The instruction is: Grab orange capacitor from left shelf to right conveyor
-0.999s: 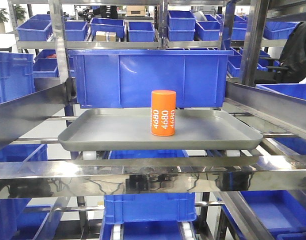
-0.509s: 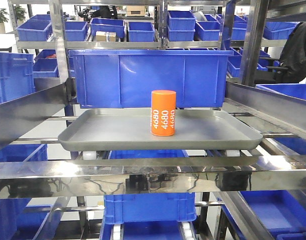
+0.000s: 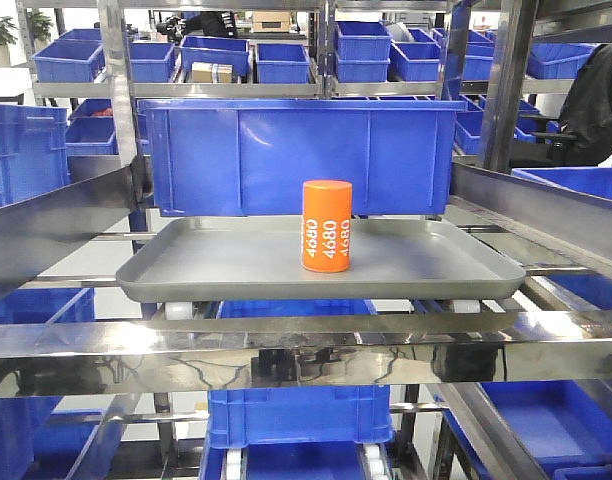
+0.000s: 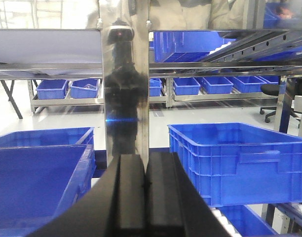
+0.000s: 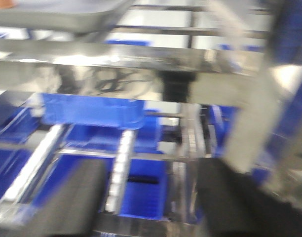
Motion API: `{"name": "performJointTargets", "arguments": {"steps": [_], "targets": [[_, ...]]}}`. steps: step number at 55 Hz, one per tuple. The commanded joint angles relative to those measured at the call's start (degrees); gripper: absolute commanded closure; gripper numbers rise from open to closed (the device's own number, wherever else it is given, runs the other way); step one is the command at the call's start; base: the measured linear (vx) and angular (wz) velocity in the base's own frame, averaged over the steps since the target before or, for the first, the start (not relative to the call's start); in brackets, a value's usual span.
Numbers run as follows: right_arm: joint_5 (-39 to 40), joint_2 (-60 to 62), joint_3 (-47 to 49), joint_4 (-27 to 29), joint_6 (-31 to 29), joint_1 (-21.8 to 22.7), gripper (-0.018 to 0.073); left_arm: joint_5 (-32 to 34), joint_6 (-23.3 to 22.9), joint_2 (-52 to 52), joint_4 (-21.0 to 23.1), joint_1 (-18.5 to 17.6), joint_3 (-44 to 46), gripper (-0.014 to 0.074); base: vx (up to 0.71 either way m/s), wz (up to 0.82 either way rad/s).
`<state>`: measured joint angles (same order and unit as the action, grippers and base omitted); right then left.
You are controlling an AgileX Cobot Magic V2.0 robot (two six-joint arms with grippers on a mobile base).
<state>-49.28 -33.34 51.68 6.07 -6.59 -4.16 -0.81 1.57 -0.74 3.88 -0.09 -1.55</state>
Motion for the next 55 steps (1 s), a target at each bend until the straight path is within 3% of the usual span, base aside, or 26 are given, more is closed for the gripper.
{"name": "performJointTargets", "arguments": {"steps": [1, 9, 20, 28, 46, 55], "targets": [[4.17, -2.82, 4.38, 5.34, -5.98, 0.16, -0.0088, 4.73, -0.06, -0.62, 0.41, -0.27, -1.86, 0.0603, 0.0, 0.0], [1.96, -7.42, 9.77, 10.28, -10.42, -3.05, -0.0143, 4.73, -0.06, -0.62, 0.41, -0.27, -1.86, 0.0603, 0.0, 0.0], [1.57, -16.1, 18.76, 7.52, -10.74, -11.49, -0.0131, 4.73, -0.06, -0.62, 0.41, -0.27, -1.86, 0.0603, 0.0, 0.0], [3.15, -23.04, 26.34, 7.23, -10.74, -14.79, -0.012, 4.73, -0.06, -0.62, 0.41, -0.27, -1.86, 0.0603, 0.0, 0.0], [9.86, -37.82, 36.0, 15.67, -11.82, -15.18, -0.0112, 4.73, -0.06, -0.62, 0.41, -0.27, -1.86, 0.0603, 0.0, 0.0], [13.53, -44.39, 37.58, 22.43, -15.62, -15.18, -0.0107, 4.73, -0.06, -0.62, 0.41, -0.27, -1.86, 0.0603, 0.0, 0.0]]}}
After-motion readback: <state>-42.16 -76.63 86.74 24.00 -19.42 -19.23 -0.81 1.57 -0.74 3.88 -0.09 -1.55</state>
